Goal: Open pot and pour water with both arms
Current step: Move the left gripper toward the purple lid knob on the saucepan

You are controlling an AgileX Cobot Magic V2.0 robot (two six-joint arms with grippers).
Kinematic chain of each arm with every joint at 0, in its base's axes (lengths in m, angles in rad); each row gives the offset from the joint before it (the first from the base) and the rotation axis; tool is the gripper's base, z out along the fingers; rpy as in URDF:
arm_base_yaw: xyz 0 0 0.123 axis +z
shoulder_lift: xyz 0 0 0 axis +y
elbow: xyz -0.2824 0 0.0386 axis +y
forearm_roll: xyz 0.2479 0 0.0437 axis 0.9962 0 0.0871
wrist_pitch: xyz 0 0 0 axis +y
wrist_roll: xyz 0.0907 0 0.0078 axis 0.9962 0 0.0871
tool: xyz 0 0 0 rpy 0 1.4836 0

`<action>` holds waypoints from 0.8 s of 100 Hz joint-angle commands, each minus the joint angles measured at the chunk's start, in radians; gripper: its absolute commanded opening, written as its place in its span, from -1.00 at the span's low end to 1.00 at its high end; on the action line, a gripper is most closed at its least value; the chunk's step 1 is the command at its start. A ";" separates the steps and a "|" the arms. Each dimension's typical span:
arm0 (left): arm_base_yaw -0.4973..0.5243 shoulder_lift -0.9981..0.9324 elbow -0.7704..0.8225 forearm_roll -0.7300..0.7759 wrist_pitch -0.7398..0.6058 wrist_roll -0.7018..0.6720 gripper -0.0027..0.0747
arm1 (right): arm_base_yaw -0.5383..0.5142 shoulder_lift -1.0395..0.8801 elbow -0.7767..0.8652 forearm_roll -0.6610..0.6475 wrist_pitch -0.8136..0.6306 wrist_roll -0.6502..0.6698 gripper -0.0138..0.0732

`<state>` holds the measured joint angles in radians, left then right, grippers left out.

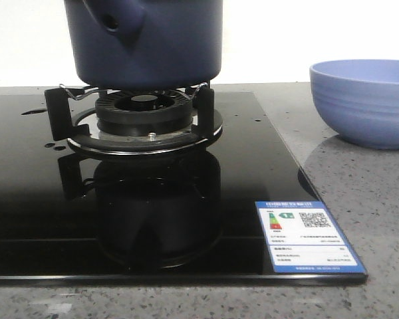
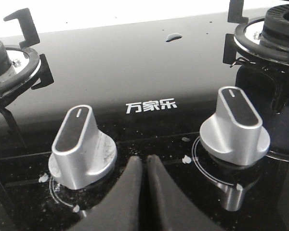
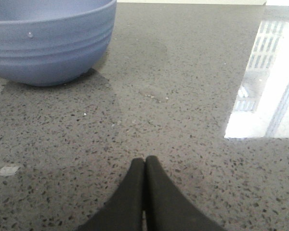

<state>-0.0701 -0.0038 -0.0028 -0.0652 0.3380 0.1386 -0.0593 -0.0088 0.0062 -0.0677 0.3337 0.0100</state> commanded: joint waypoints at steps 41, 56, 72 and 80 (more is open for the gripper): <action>-0.005 -0.027 0.036 -0.004 -0.050 -0.009 -0.98 | -0.003 -0.019 0.026 -0.128 -0.021 -0.001 -0.83; -0.005 -0.027 0.036 0.013 -0.060 -0.009 -0.98 | -0.003 -0.019 0.026 -0.356 -0.080 -0.001 -0.83; -0.005 -0.027 0.036 0.081 -0.105 -0.009 -0.98 | -0.003 -0.019 0.026 -0.470 -0.209 -0.001 -0.83; -0.005 -0.027 0.036 0.006 -0.182 -0.009 -0.98 | -0.003 -0.019 0.026 -0.467 -0.281 -0.001 -0.83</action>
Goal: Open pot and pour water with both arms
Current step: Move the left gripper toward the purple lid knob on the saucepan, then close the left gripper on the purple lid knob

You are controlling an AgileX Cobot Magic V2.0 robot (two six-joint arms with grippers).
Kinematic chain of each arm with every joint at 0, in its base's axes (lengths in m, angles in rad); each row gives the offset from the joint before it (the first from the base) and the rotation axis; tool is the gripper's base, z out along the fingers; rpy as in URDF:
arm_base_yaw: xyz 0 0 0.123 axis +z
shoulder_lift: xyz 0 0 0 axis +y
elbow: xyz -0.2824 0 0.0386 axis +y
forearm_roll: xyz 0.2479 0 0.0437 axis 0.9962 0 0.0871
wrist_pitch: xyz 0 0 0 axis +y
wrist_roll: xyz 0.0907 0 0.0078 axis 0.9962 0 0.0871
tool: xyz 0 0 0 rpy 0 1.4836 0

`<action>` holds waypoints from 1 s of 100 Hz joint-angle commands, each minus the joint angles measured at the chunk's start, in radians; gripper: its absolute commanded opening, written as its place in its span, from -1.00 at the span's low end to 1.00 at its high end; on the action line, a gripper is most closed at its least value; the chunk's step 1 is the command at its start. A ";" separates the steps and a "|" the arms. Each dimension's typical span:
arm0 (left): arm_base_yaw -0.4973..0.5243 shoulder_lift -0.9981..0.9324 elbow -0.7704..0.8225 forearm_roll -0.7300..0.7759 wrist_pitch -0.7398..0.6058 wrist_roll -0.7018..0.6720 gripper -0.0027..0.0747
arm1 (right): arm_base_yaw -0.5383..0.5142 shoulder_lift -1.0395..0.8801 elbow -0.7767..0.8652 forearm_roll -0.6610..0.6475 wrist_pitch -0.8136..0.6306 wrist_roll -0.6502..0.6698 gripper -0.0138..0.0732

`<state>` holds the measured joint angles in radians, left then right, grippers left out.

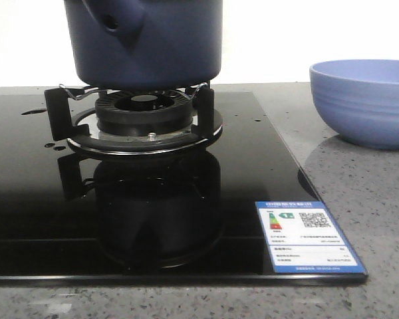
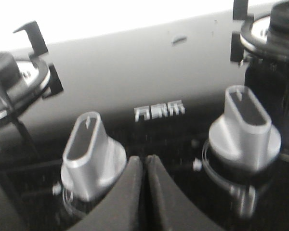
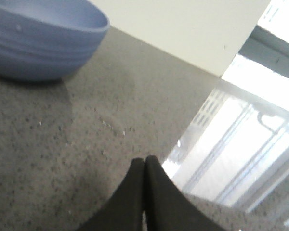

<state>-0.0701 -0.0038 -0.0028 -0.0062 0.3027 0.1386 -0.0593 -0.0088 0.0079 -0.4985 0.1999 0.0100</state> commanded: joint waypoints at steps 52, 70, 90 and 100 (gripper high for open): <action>-0.007 -0.027 0.014 -0.924 -0.303 -0.009 -0.98 | -0.003 -0.019 0.015 0.706 -0.386 0.211 -0.83; -0.031 0.005 -0.105 -0.779 -0.179 0.041 -0.98 | 0.001 -0.009 -0.127 0.776 -0.189 0.211 -0.83; -0.071 0.165 -0.305 -0.754 -0.065 0.300 -0.98 | 0.001 0.110 -0.325 0.772 0.112 0.056 -0.83; -0.093 0.275 -0.396 -0.754 -0.022 0.430 -0.91 | 0.001 0.189 -0.412 0.772 0.182 -0.041 -0.83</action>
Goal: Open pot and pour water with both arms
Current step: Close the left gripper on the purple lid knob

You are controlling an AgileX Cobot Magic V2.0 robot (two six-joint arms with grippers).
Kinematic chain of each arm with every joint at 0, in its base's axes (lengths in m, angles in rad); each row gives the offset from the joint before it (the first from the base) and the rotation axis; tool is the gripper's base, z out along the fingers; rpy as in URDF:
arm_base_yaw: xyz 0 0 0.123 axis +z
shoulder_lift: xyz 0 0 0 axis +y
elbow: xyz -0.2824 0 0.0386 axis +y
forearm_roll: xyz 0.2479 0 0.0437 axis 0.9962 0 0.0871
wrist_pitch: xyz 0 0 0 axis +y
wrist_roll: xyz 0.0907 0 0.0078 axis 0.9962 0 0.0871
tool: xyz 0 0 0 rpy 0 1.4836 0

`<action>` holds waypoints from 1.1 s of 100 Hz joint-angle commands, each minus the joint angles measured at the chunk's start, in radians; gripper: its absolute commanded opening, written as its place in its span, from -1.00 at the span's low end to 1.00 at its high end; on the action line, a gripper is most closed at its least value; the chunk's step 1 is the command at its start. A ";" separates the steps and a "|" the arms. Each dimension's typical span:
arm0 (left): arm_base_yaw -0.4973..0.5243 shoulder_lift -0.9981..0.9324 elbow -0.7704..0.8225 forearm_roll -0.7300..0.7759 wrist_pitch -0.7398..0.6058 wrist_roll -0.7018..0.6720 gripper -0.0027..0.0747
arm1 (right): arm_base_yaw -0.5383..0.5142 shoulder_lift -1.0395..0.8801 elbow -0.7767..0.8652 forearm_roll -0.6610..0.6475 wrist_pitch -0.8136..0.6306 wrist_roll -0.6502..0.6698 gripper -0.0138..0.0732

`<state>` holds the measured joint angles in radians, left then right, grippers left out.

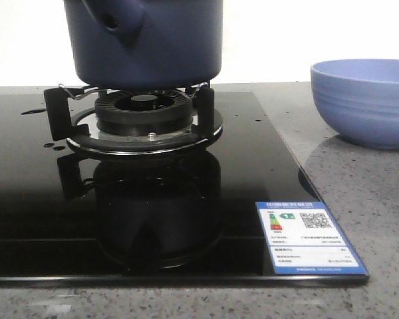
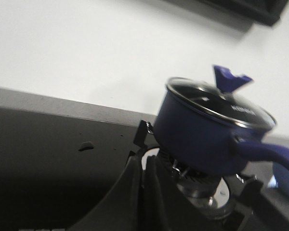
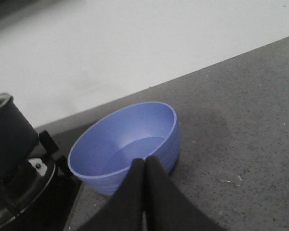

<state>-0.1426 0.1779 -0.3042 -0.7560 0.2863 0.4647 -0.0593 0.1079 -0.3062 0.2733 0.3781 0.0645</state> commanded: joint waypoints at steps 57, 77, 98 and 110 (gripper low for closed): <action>-0.202 0.536 -0.396 -0.012 0.150 0.272 0.06 | 0.001 0.300 -0.314 0.021 0.240 -0.133 -0.54; -0.229 0.622 -0.531 -0.259 0.295 0.528 0.06 | 0.001 0.316 -0.316 0.040 0.242 -0.133 0.18; -0.229 0.659 -0.594 -0.711 0.511 0.907 0.06 | 0.001 0.324 -0.316 0.042 0.244 -0.133 0.27; -0.229 0.687 -0.605 -0.783 0.536 0.975 0.06 | 0.001 0.324 -0.316 0.042 0.242 -0.133 0.27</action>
<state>-0.3604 0.8480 -0.8721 -1.4112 0.8138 1.3744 -0.0593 0.4172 -0.5880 0.2991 0.6867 -0.0555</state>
